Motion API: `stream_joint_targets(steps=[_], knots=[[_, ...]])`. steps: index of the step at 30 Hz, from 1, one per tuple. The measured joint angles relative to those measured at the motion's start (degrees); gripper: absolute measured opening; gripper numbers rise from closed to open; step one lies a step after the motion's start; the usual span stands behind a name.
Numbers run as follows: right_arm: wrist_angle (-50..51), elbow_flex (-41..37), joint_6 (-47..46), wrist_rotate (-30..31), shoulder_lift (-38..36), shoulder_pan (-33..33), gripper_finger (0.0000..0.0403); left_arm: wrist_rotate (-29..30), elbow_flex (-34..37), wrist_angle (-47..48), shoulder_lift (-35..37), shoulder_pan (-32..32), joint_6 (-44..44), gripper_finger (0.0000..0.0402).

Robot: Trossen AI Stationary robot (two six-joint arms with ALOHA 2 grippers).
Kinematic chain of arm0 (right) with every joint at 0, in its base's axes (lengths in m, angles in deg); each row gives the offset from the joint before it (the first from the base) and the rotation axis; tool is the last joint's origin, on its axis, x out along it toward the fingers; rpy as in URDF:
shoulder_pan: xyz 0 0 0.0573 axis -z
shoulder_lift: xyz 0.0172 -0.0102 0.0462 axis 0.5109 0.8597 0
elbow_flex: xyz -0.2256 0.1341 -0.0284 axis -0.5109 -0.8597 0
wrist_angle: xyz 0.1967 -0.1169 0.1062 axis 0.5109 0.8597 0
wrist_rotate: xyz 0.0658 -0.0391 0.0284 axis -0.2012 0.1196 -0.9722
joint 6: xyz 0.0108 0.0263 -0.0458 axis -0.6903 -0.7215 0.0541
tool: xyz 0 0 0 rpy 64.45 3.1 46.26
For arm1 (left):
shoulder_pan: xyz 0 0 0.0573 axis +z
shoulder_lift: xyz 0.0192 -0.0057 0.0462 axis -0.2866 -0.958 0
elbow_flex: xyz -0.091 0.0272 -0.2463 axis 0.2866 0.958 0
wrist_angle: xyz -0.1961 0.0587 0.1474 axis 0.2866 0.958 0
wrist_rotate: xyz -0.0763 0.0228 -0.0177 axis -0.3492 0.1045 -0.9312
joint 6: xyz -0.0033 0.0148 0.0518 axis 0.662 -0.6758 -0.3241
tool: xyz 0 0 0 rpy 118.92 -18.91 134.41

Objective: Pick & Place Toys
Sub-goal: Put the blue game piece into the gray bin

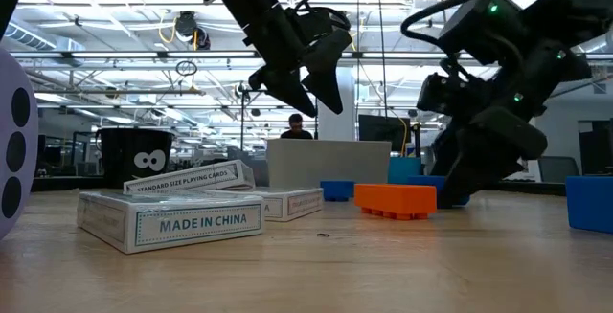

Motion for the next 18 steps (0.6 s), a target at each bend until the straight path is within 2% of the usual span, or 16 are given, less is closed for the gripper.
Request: stream_joint_targets(steps=[5,12,18], knots=[[0.24,0.00,0.06,-0.24,-1.37,0.56,0.0382,0.00,0.00,0.06,0.00,0.00,-0.16,0.0282],[0.27,0.00,0.14,-0.27,-3.24,0.56,0.0297,0.00,0.00,-0.08,0.00,0.00,-0.11,0.0282],[1.53,0.00,0.82,-1.69,-3.48,0.55,0.0296,-0.01,0.00,-0.77,0.00,0.00,0.42,0.0282]])
